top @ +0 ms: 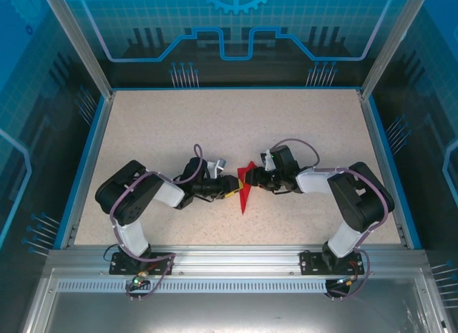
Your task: Fold a paper plane with a square sheet of paper (fold left side to right side)
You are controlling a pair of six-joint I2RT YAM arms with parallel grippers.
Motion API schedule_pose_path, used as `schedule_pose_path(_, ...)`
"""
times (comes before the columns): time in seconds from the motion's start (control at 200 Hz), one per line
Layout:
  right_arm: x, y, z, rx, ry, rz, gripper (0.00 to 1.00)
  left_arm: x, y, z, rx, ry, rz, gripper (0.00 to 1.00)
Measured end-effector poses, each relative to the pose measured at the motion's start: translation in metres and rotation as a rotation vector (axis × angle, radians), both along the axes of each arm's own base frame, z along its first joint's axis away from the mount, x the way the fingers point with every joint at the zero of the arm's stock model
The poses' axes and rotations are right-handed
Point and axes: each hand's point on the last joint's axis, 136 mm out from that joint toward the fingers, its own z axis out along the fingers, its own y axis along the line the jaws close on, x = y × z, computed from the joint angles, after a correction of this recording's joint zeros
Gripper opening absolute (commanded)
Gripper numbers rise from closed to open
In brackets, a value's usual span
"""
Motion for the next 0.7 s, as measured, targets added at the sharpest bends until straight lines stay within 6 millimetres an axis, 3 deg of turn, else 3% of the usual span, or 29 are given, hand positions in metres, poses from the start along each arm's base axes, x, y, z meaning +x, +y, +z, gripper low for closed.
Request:
schedule_pose_path(0.185,0.0,0.0,0.0,0.002,0.004,-0.005,0.51,0.005,-0.006,0.0,-0.01,0.006,-0.018,0.36)
schedule_pose_path(0.44,0.0,0.001,0.001,0.008,0.008,-0.01,0.53,0.008,-0.01,-0.003,-0.016,0.015,-0.036,0.11)
schedule_pose_path(0.56,0.0,0.001,0.002,0.009,0.006,-0.008,0.55,0.008,-0.009,-0.009,-0.005,0.028,-0.032,0.05)
schedule_pose_path(0.645,-0.002,-0.001,0.004,0.003,0.01,-0.009,0.59,0.008,-0.009,-0.011,0.001,0.03,-0.031,0.03)
schedule_pose_path(0.7,-0.003,-0.003,0.008,0.0,0.008,-0.01,0.68,0.008,-0.009,-0.012,0.006,0.027,-0.032,0.02)
